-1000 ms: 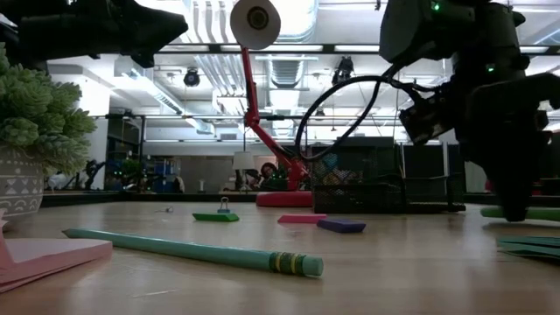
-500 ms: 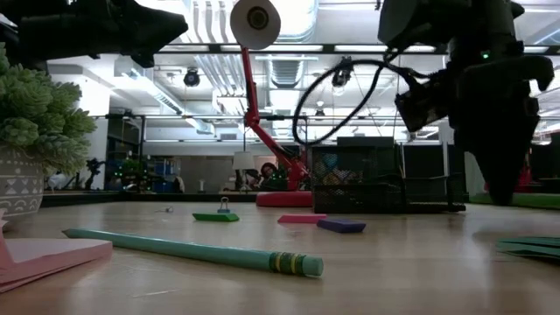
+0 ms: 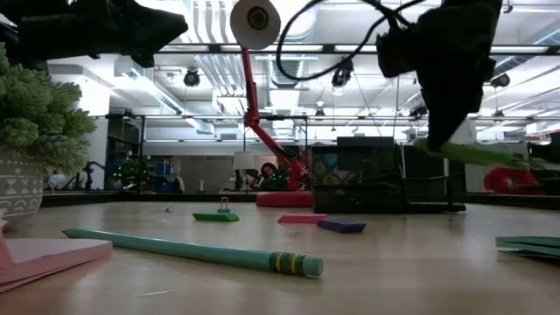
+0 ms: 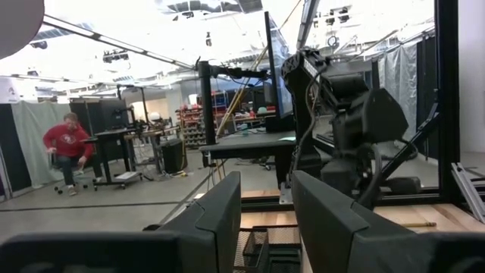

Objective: Pick and place office supplies into organizer
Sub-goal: Put the scissors into the left compartment of the desk organizer

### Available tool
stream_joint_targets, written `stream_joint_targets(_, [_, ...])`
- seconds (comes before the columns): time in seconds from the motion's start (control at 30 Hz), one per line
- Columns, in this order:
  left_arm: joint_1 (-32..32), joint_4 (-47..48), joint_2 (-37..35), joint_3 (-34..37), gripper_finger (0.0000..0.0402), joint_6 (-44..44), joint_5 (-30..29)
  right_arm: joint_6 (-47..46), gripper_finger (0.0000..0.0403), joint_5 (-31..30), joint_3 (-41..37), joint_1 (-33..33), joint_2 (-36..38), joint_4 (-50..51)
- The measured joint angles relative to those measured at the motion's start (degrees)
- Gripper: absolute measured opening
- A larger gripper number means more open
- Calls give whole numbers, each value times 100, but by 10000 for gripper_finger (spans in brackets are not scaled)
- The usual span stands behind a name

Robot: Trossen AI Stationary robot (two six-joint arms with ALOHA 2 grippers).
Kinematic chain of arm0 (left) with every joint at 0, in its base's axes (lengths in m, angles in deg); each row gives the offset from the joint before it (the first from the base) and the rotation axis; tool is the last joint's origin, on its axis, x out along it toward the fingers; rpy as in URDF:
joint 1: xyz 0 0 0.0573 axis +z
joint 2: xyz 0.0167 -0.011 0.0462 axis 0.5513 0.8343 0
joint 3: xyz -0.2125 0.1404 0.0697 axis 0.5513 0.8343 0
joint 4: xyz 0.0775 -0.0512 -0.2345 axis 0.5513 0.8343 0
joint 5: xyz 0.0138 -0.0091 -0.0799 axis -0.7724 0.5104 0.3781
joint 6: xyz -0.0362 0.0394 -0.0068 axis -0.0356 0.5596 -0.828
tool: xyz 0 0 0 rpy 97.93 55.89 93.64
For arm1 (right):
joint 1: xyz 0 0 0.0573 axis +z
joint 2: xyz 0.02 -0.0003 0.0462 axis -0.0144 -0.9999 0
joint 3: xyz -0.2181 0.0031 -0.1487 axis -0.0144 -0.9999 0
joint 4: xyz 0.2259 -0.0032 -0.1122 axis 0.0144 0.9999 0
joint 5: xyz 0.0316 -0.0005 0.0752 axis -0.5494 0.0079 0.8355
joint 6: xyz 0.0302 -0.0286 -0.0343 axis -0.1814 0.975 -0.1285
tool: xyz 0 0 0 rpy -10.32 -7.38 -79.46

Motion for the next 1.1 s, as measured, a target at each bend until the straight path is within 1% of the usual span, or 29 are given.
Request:
stream_joint_targets(0.23, [0,0,0,0,107,-1,0,141,13,-666,130,0,179,7])
stream_joint_targets(0.53, [-1,1,0,0,107,-3,0,161,13,-1236,155,-9,262,20])
stream_joint_targets(0.83, [-1,1,0,0,107,-4,1,173,13,-2033,152,4,337,13])
stream_joint_targets(1.1, [-1,3,0,0,107,-4,1,205,13,-2481,142,8,467,9])
